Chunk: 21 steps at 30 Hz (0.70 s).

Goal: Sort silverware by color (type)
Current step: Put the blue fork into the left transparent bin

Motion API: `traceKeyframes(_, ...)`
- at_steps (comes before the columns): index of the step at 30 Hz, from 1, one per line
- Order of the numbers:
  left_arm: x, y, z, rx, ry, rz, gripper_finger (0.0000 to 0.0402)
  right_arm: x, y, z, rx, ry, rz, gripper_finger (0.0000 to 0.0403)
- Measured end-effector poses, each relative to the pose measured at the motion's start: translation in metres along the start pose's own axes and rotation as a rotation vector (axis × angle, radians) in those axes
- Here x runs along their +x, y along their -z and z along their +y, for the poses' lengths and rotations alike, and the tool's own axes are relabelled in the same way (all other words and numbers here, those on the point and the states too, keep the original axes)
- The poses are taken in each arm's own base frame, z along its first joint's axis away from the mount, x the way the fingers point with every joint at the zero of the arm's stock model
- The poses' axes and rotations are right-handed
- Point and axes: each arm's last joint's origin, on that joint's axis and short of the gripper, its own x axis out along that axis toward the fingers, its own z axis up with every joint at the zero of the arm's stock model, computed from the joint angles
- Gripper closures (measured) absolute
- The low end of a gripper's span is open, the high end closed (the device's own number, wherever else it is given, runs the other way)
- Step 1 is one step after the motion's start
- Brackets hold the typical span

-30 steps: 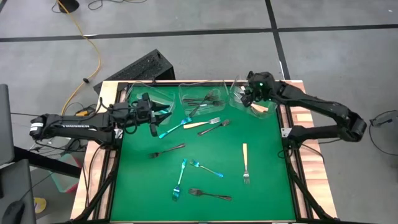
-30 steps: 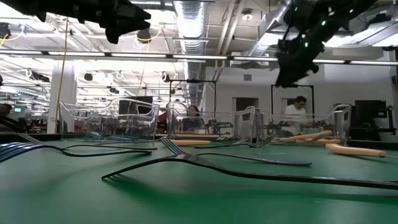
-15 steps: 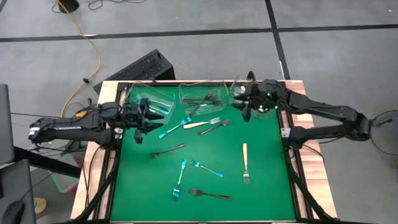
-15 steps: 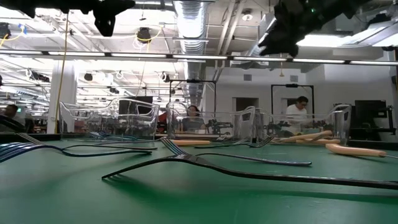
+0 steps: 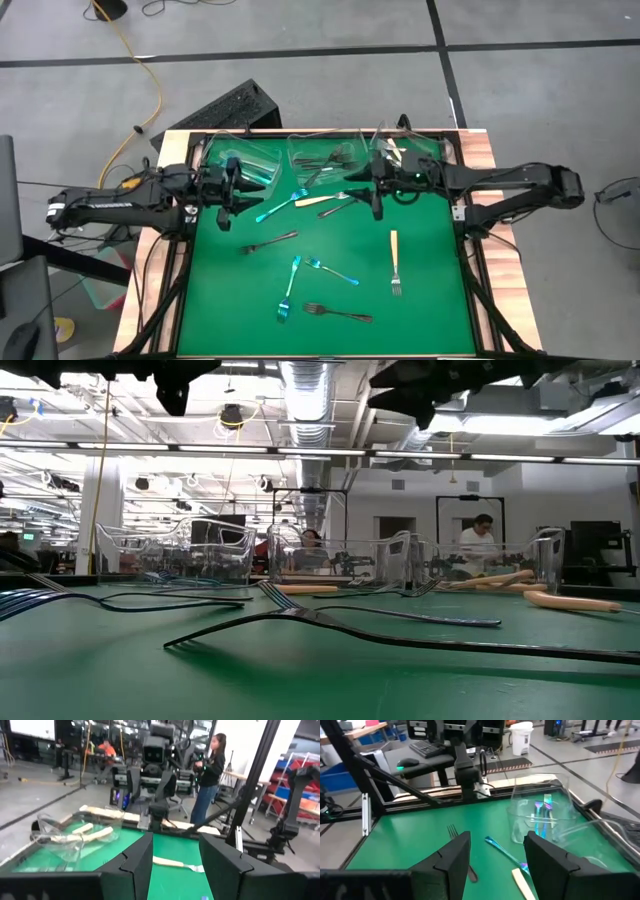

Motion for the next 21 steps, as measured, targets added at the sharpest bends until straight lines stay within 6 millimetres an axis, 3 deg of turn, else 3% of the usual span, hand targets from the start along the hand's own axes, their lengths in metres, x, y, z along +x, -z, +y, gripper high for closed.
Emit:
traceKeyframes(14,0.019,0.021,-0.015,0.035,0.059,0.129,0.0257,0.037,0.03,0.013,0.026,-0.048,0.104,0.0198)
traceKeyframes(21,0.02,0.02,-0.027,0.086,0.09,0.095,0.0257,0.049,0.036,0.028,0.014,-0.103,0.071,0.0198)
